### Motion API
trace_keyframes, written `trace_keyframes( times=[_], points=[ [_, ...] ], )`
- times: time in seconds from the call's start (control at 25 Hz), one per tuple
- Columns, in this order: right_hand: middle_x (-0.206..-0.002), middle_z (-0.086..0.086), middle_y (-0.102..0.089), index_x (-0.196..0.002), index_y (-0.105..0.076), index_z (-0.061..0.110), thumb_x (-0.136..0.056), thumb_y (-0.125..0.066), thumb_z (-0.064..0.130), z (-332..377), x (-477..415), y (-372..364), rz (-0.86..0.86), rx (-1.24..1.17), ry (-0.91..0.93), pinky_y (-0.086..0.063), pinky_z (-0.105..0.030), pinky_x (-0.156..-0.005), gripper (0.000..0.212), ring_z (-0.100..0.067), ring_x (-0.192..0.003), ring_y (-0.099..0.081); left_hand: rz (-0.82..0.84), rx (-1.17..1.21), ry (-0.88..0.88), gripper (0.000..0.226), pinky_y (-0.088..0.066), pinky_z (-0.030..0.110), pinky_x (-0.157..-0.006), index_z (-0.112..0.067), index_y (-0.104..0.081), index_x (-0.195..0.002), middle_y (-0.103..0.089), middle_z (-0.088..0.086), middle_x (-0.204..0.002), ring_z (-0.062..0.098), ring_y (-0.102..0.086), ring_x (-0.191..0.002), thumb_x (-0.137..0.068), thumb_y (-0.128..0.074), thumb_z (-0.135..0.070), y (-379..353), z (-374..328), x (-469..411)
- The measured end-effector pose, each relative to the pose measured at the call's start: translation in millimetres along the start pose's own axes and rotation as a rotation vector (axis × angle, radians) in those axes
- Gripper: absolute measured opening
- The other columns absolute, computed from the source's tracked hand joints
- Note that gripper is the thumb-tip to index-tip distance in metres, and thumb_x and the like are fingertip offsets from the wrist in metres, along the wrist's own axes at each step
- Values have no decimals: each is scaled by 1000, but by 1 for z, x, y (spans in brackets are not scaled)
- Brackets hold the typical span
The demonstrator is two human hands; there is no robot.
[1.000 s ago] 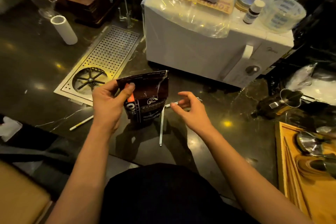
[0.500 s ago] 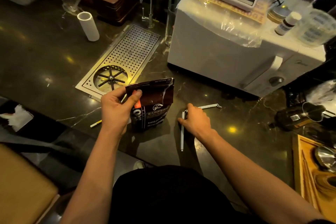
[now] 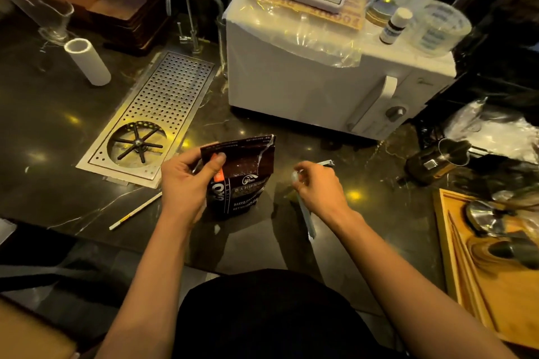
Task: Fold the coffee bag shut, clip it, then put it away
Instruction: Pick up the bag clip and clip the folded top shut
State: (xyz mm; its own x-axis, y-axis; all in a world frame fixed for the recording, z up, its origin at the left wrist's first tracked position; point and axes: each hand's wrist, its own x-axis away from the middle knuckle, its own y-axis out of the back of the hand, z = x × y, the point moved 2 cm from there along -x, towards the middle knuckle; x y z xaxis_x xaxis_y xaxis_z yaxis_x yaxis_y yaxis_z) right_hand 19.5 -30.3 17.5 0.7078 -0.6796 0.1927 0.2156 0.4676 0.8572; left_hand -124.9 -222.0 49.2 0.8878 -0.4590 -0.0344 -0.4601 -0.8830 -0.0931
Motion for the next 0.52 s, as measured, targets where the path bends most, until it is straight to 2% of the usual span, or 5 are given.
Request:
trace_keyframes(
  times=[0.04,0.12,0.2,0.36,0.52],
  points=[
    [-101,0,-71,-117,-66,21,-89,-66,23,-6,5,15,-48,-77,-24,-56,-39,-85,28,-22,-95,-68,17,1,5,25,-53,16,-72,-3,-67,-107,-75,-15,-75,0,-68,-76,-83,-66,6,-10,1,-1],
    [-95,2,-69,-117,-67,19,-87,-71,17,-20,14,42,-112,-274,-87,-57,-28,-80,31,-15,-86,-68,57,21,27,25,-54,16,-71,-4,-68,-105,-75,-15,-75,0,-69,-76,-83,-66,7,-30,1,-1],
    [-95,-4,-68,-116,-67,13,-87,-70,6,-35,26,68,-150,-574,-157,-58,-21,-72,30,-17,-83,-69,115,32,42,21,-54,16,-71,-9,-71,-96,-75,-14,-76,1,-70,-77,-83,-66,6,-49,0,0],
    [-95,-9,-67,-116,-65,3,-90,-60,-3,-74,53,97,-224,-1156,-315,-61,-26,-79,27,-17,-85,-69,222,36,74,19,-56,21,-72,-15,-72,-92,-76,-10,-79,7,-71,-80,-84,-66,2,-82,4,-2],
    [-97,-8,-68,-111,-66,8,-93,-54,-2,-107,71,94,-288,-1564,-432,-59,-20,-70,24,-12,-82,-72,298,69,99,19,-57,24,-73,-14,-73,-90,-77,-5,-80,12,-71,-81,-84,-66,2,-111,9,-2]
  ],
)
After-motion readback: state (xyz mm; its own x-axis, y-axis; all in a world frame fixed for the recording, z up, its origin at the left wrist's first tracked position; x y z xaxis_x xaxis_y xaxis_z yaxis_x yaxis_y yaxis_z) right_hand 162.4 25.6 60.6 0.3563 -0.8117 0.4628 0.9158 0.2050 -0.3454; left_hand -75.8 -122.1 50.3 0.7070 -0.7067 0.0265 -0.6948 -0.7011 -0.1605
